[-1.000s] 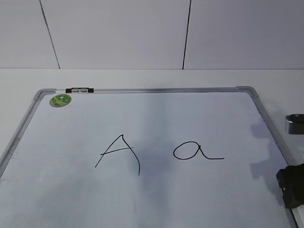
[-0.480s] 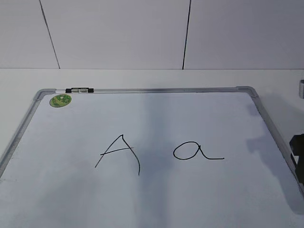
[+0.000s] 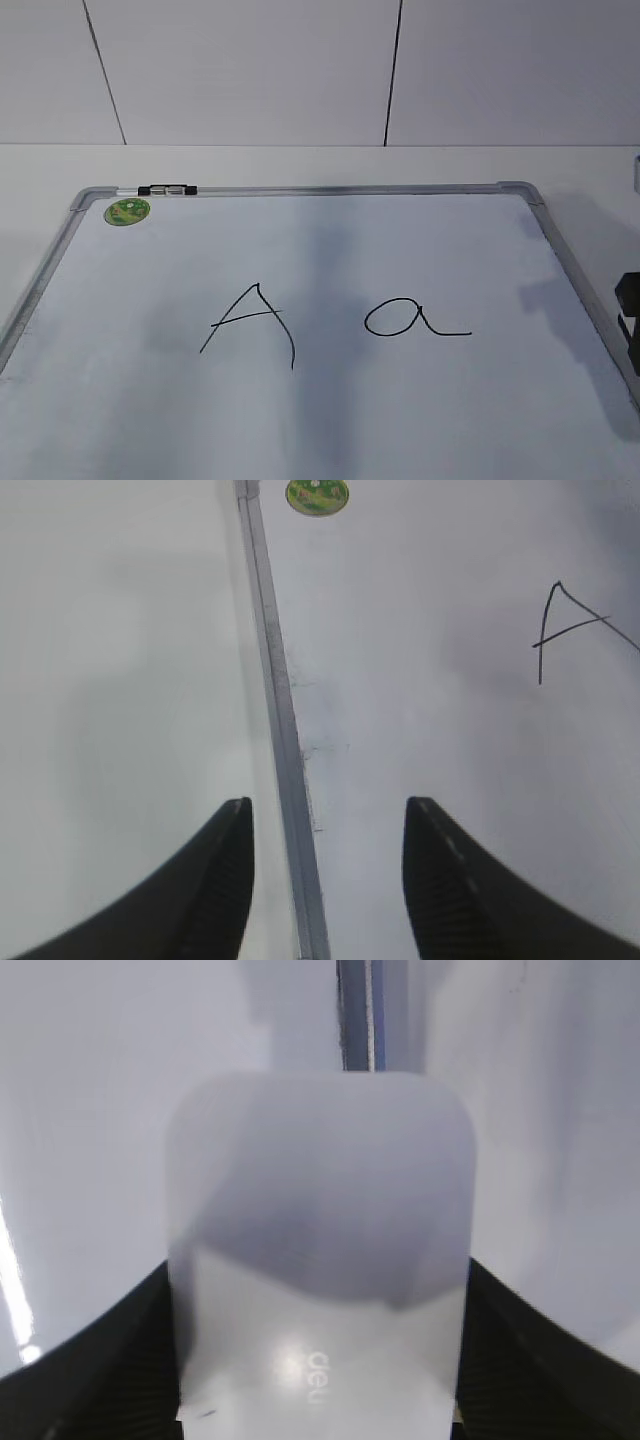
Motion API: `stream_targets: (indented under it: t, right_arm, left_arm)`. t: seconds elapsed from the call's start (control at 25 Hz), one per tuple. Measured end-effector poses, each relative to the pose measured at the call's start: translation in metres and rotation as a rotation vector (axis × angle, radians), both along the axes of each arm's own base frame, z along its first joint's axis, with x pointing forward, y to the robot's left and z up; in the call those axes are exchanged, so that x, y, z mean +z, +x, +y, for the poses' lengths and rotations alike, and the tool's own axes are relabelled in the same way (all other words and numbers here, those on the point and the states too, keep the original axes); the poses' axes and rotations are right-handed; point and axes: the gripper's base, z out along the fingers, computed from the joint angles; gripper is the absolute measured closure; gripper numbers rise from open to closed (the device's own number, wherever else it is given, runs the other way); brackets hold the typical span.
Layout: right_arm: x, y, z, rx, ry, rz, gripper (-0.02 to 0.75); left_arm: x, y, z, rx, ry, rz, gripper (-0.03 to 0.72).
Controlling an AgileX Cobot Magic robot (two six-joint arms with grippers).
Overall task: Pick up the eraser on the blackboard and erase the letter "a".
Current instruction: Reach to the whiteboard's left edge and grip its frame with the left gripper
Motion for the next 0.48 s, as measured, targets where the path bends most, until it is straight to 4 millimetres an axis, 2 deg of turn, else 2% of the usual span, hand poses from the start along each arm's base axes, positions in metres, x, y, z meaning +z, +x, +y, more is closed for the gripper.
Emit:
stream_targets:
  t: [0.28, 0.48]
  right_arm:
    - [0.000, 0.000, 0.000, 0.001, -0.004, 0.003, 0.190]
    - [0.000, 0.000, -0.001, 0.001, -0.007, 0.005, 0.190]
  left_arm:
    - [-0.015, 0.085, -0.008, 0.001, -0.006, 0.306, 0.316]
    - [-0.033, 0.135, -0.011, 0.003, 0.004, 0.432, 0.318]
